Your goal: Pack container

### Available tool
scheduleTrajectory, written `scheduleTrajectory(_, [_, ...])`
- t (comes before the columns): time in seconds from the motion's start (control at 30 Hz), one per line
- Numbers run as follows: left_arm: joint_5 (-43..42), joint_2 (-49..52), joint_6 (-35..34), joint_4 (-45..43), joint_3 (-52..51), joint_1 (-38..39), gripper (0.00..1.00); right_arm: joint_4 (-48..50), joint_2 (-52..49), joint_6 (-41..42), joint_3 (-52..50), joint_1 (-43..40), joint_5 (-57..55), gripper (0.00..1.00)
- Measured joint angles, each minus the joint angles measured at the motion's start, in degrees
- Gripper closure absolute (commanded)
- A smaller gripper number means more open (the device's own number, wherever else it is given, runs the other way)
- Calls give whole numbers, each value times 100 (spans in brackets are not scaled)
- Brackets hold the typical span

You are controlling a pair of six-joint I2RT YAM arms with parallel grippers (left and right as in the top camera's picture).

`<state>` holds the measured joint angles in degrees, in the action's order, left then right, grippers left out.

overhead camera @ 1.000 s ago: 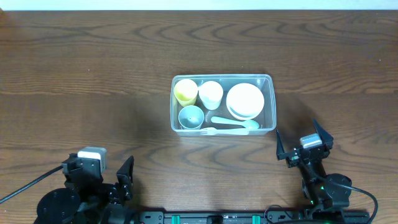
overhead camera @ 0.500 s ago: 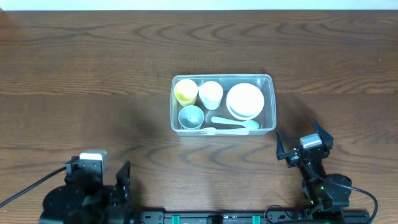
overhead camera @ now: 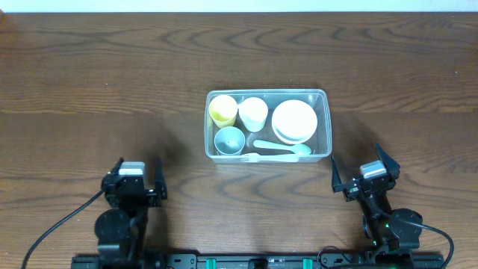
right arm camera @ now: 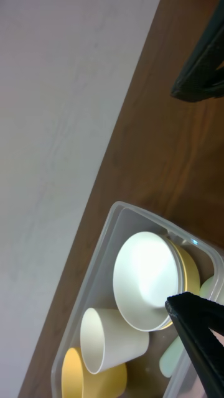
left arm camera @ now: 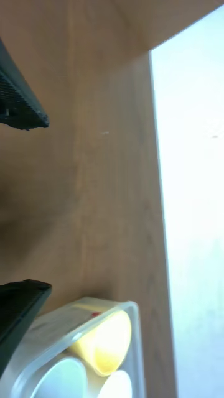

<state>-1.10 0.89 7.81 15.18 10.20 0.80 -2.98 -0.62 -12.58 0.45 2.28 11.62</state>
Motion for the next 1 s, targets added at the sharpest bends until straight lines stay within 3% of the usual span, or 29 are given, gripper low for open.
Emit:
scheduleTrajectory(0.2, [-11,-28,151,-1438,-914,0,22,0,0,0,0,0,0,1])
scheduleTrajectory(0.43, [-173,-31,505,-1368,-916,2,22,0,0,0,0,0,4,1])
scheduleTrajectory(1.0, [-197,-31,-195,-1366,-914,273,22,0,0,-2,0,0,7,1])
